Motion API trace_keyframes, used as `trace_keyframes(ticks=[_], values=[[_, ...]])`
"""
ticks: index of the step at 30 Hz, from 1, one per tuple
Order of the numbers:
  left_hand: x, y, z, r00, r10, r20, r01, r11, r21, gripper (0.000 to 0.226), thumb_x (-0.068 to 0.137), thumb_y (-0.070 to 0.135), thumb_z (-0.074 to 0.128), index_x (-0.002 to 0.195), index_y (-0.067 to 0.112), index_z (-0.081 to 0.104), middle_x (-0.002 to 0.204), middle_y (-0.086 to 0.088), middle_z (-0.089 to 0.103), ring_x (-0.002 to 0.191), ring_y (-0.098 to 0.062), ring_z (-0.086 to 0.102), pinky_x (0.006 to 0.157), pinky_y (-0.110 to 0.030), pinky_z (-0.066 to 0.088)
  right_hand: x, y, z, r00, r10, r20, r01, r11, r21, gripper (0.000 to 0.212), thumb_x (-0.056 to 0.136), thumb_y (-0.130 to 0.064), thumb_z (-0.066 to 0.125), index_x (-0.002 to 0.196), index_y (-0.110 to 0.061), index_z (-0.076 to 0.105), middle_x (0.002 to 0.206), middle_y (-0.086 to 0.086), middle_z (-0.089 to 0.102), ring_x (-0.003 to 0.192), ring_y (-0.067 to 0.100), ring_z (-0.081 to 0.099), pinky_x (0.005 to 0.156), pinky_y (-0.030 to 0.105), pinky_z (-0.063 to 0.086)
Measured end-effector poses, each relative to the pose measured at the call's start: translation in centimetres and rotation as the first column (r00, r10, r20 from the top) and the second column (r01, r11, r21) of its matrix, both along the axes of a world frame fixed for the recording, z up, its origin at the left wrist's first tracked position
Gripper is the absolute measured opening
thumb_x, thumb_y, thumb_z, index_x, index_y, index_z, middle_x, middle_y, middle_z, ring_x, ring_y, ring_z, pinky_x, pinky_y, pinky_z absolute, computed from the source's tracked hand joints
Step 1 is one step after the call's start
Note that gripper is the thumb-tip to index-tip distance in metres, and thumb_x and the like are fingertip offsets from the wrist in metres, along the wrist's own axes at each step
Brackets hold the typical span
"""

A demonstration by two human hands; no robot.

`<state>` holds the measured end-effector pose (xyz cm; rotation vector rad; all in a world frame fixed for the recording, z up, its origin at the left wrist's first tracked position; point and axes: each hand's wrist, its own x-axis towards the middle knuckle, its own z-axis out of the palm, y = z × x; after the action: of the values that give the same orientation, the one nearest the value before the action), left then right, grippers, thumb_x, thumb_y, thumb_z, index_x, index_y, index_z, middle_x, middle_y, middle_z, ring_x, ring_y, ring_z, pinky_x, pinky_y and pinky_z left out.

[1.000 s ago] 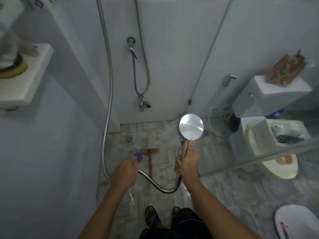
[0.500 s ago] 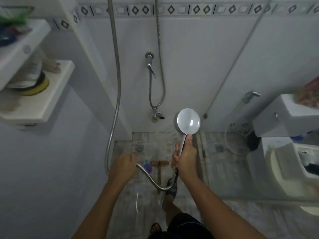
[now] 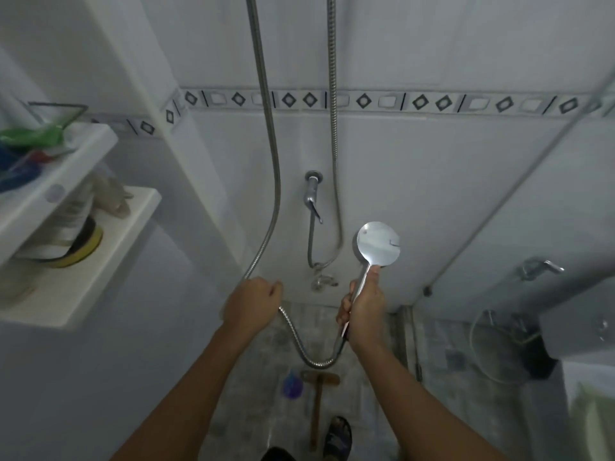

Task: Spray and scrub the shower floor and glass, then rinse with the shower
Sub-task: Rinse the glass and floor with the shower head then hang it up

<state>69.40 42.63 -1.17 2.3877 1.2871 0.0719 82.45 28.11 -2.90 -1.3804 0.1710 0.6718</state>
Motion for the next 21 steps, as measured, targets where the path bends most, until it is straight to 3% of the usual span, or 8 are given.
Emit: trace_keyframes(ticks=[3,9,12,14,18,21], values=[[4.4,2.3,1.8,0.999,-0.024,0.022,0.024,0.999,0.025,0.062,0.097,0.044,0.048,0.047,0.009,0.037,0.065,-0.018,0.060,0.070,-0.036,0.064,0.066,-0.037,0.053,3.3,1.9,1.1,0.999,-0.031,0.019,0.030,0.999,0.030,0.065,0.096,-0.072,0.035,0.069,-0.014,0.049,0.049,0.007,0.039,0.037,0.019,0.035,0.042,0.025,0.034],[11.3,5.5,2.4,0.997,-0.067,0.033,0.067,0.998,-0.006,0.075,0.092,0.068,0.045,0.051,0.005,0.050,0.061,-0.016,0.060,0.065,-0.034,0.065,0.065,-0.036,0.052,7.6,4.8,2.2,0.996,-0.073,0.055,0.070,0.996,0.049,0.063,0.097,-0.070,0.037,0.069,-0.015,0.048,0.046,0.007,0.039,0.039,0.019,0.036,0.043,0.025,0.036],[13.9,6.5,1.6,0.996,-0.080,0.029,0.081,0.995,-0.051,0.076,0.089,0.075,0.043,0.046,0.013,0.043,0.055,-0.006,0.053,0.065,-0.030,0.065,0.061,-0.032,0.048,9.3,5.8,2.1,0.993,-0.107,0.057,0.105,0.994,0.040,0.063,0.096,-0.070,0.039,0.068,-0.014,0.050,0.047,0.008,0.040,0.039,0.019,0.038,0.043,0.025,0.037],[15.6,7.2,1.0,0.998,-0.057,0.039,0.060,0.996,-0.067,0.077,0.085,0.080,0.042,0.049,0.013,0.044,0.063,-0.010,0.061,0.072,-0.031,0.068,0.063,-0.032,0.049,10.3,6.2,2.1,0.991,-0.122,0.047,0.120,0.992,0.037,0.063,0.096,-0.070,0.040,0.070,-0.014,0.050,0.047,0.009,0.041,0.038,0.019,0.038,0.042,0.026,0.039],[17.8,8.6,0.0,0.998,-0.067,0.006,0.068,0.996,-0.065,0.075,0.083,0.083,0.042,0.070,0.012,0.063,0.083,-0.011,0.071,0.081,-0.029,0.069,0.070,-0.031,0.052,11.7,7.0,2.7,0.990,-0.139,0.019,0.138,0.989,0.058,0.062,0.096,-0.070,0.040,0.071,-0.014,0.048,0.049,0.009,0.040,0.037,0.019,0.038,0.042,0.024,0.039],[18.3,9.7,-0.4,0.998,-0.061,0.008,0.062,0.997,-0.039,0.070,0.085,0.078,0.046,0.080,0.012,0.068,0.085,-0.008,0.072,0.079,-0.028,0.069,0.072,-0.033,0.057,12.3,7.7,3.4,0.994,-0.111,0.000,0.111,0.991,0.073,0.061,0.096,-0.070,0.040,0.065,-0.018,0.045,0.048,0.007,0.038,0.037,0.018,0.035,0.041,0.023,0.035]])
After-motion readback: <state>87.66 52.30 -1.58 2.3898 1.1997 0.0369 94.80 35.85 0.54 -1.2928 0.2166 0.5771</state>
